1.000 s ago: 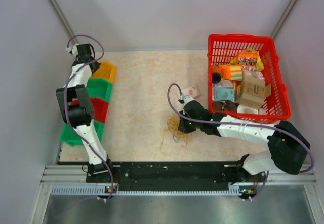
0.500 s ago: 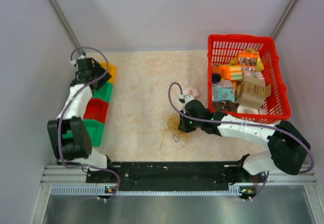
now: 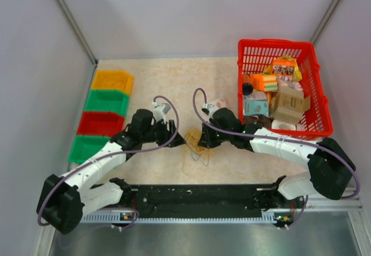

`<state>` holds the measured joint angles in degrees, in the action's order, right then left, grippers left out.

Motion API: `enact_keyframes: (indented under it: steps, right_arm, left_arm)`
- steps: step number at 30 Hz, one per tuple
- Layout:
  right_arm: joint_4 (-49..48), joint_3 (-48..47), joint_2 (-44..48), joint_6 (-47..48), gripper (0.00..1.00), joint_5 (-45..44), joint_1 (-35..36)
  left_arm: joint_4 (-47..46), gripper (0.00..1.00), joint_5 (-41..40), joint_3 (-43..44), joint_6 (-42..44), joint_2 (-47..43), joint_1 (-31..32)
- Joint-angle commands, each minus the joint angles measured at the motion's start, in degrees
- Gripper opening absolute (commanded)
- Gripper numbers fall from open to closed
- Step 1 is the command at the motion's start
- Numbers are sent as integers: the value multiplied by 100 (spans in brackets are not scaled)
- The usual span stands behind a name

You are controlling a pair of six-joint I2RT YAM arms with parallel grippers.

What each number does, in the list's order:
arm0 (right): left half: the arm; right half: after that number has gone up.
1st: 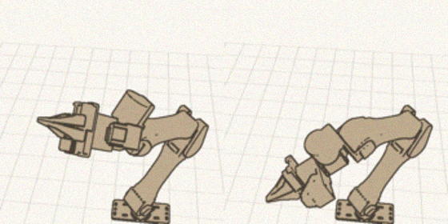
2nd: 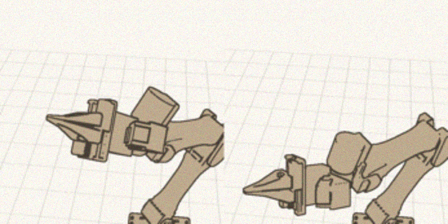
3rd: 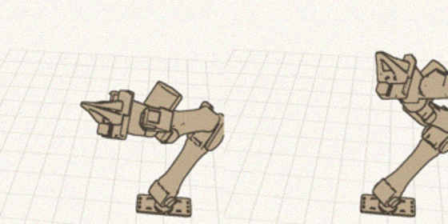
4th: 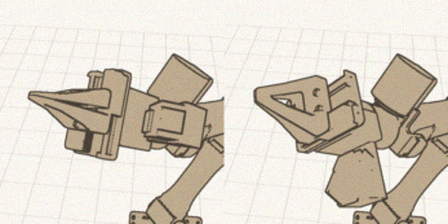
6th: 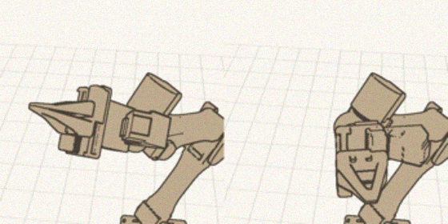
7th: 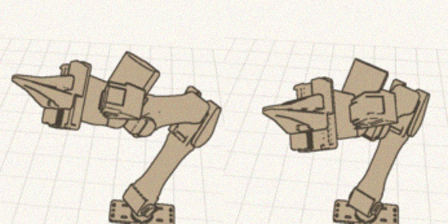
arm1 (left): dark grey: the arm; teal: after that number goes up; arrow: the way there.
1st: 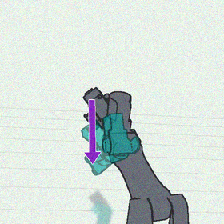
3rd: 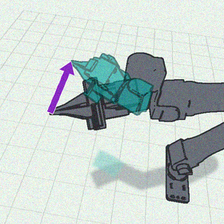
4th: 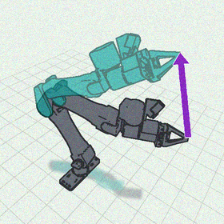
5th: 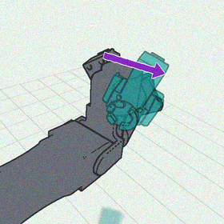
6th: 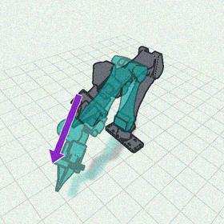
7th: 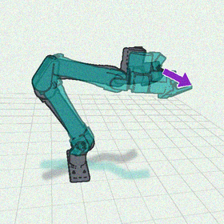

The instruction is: Untangle the cables

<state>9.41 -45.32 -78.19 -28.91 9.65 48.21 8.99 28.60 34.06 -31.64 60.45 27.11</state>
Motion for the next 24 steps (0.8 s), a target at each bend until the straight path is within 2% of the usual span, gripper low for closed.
enact_keyframes:
  steps: [1,3,8,13,16,19,21,22,24]
  right_arm:
    - [-45,-468,-3,271,1,538,-39]
    - [52,-513,41,289,1,512,-31]
    - [79,-460,94,245,1,573,-31]
    - [79,-513,85,263,0,617,-31]
    - [61,-548,59,315,0,643,-39]
    - [26,-513,24,324,0,661,-39]
    - [52,-443,24,342,0,495,-39]
    - [52,-416,32,333,1,390,-31]
    - [105,-364,-20,254,6,-40,-31]
  left_arm:
    - [232,54,-896,547,895,-103,943]
    - [366,52,-1329,575,1028,-77,1217]
    - [305,53,-1761,628,1045,-94,1393]
    - [41,52,-1586,733,1063,54,1499]
    - [15,42,-1323,891,958,476,1507]
    - [-108,24,-1470,865,870,574,1551]
    - [84,5,-1716,944,861,495,1543]
    - [242,0,-1944,1040,852,399,1543]
    - [602,0,-2383,1172,843,5,1543]
